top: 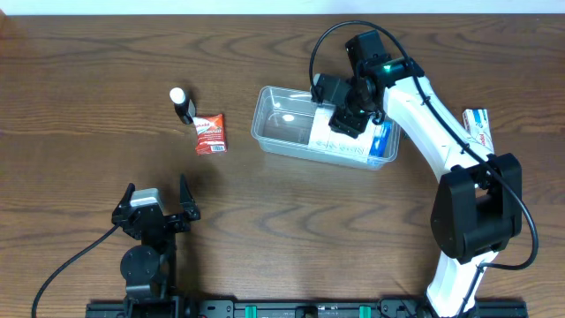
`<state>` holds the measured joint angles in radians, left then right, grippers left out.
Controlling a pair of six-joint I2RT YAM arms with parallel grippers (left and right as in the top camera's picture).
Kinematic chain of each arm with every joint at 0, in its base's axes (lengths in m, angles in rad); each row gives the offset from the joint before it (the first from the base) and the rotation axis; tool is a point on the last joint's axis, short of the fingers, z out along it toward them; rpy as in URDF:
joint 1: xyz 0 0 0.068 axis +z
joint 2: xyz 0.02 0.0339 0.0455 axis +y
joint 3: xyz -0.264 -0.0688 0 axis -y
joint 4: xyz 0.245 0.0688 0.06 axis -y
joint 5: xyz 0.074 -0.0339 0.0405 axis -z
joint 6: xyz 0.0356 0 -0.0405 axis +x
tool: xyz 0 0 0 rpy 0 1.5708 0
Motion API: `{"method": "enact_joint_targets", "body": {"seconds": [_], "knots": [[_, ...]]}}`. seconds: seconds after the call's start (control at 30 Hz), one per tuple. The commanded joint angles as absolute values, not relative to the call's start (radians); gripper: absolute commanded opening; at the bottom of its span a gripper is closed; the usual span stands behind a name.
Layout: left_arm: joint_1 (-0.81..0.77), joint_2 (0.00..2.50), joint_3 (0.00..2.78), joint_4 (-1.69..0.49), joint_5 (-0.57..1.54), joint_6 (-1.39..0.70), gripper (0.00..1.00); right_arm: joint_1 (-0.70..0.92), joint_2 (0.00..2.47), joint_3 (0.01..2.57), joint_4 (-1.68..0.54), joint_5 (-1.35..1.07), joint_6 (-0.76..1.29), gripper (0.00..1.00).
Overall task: Pack container
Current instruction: 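Push the blue box down flat in the container, open and withdraw right gripper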
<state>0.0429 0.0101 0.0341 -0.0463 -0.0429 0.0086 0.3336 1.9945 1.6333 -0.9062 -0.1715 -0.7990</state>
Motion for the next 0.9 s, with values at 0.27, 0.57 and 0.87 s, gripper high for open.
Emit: {"method": "enact_joint_targets", "body": {"seconds": [0.27, 0.57, 0.87], "knots": [[0.039, 0.004, 0.004, -0.066, -0.044, 0.026, 0.98, 0.327, 2.009, 1.628, -0.910, -0.149, -0.718, 0.65], [0.039, 0.004, 0.004, -0.066, -0.044, 0.026, 0.98, 0.330, 1.990, 1.648, -0.892, -0.185, -0.301, 0.47], [0.039, 0.004, 0.004, -0.066, -0.044, 0.026, 0.98, 0.254, 1.793, 1.685, -0.971, -0.091, 0.101, 0.45]]}}
